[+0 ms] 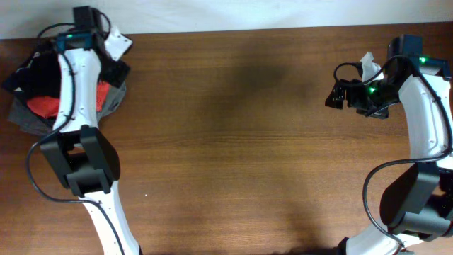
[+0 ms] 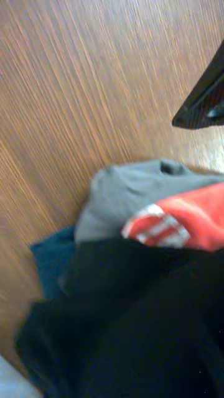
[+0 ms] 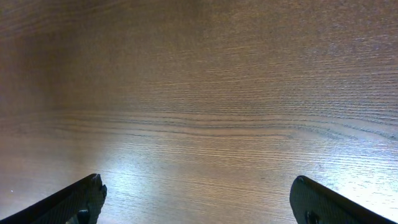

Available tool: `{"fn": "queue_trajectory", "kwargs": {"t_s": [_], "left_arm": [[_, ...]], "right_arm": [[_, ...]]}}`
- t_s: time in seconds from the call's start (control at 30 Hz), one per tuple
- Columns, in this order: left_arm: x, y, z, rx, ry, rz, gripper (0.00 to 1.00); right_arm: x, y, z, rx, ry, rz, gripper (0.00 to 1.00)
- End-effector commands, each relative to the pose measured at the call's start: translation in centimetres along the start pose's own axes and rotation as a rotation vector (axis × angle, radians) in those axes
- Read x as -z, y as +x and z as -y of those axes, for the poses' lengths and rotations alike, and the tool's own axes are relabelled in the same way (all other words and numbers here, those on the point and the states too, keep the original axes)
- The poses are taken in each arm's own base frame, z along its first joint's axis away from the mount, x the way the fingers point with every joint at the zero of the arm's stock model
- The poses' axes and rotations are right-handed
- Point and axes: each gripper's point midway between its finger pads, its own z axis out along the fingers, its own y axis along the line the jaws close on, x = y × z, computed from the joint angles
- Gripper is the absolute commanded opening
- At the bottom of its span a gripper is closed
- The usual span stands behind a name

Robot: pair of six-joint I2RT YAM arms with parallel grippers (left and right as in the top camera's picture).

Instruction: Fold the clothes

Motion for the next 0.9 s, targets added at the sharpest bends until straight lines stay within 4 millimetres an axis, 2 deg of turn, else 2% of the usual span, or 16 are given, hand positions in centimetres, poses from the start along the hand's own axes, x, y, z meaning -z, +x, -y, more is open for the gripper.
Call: {"fn": "queue_trajectory", "kwargs": {"t_s": [0.0, 0.13, 0.23, 0.33, 0.37, 0.4, 0.47, 0.53, 0.57, 0.6, 0.73, 0.77, 0.8, 0.87], "left_arm": [[1.5, 0.4, -1.1, 0.028, -0.033, 0.0, 0.73], [3.7, -0.2, -1.6, 0.055, -0.039, 0.021, 0.75], [6.3, -1.4, -1.3, 0.05, -0.012, 0.078, 0.79], [9.9, -3.7, 0.6, 0.031, 0.084, 0.203, 0.87], [11.2, -4.6, 1.5, 0.021, 0.125, 0.254, 0.96], [12.6, -5.5, 2.4, 0.01, 0.166, 0.303, 0.99], [15.5, -7.1, 4.1, -0.018, 0.236, 0.403, 0.99], [18.3, -8.6, 5.8, -0.051, 0.292, 0.502, 0.99], [20.4, -9.8, 7.6, -0.085, 0.355, 0.576, 0.99], [21.3, -10.4, 8.6, -0.105, 0.392, 0.614, 0.99], [22.2, -11.7, 11.3, -0.158, 0.442, 0.65, 0.99], [22.3, -11.8, 12.2, -0.17, 0.453, 0.643, 0.99], [22.4, -12.0, 12.6, -0.179, 0.459, 0.644, 0.99], [22.6, -12.2, 13.4, -0.192, 0.467, 0.646, 0.99]], "right_arm": [[0.3, -0.4, -0.4, 0.006, -0.01, 0.016, 0.99], [0.3, -0.5, -0.4, 0.006, -0.01, 0.017, 0.99], [0.3, -0.5, -0.4, 0.007, -0.01, 0.017, 0.98], [1.2, -1.0, -0.7, 0.054, -0.006, 0.046, 0.95], [1.8, -1.3, -0.9, 0.076, -0.005, 0.061, 0.95], [2.6, -1.6, -1.2, 0.097, -0.002, 0.083, 0.95], [5.0, -2.5, -2.0, 0.15, 0.006, 0.14, 0.95], [8.4, -3.5, -3.2, 0.21, 0.022, 0.212, 0.96], [11.7, -4.2, -4.1, 0.24, 0.05, 0.282, 0.99], [13.4, -4.5, -4.5, 0.251, 0.064, 0.318, 0.99], [21.5, -4.3, -7.5, 0.312, 0.093, 0.493, 0.99], [24.5, -3.8, -8.5, 0.335, 0.113, 0.565, 0.99], [26.5, -3.6, -9.2, 0.355, 0.121, 0.626, 0.99], [29.5, -3.3, -10.4, 0.389, 0.133, 0.723, 0.99]]}}
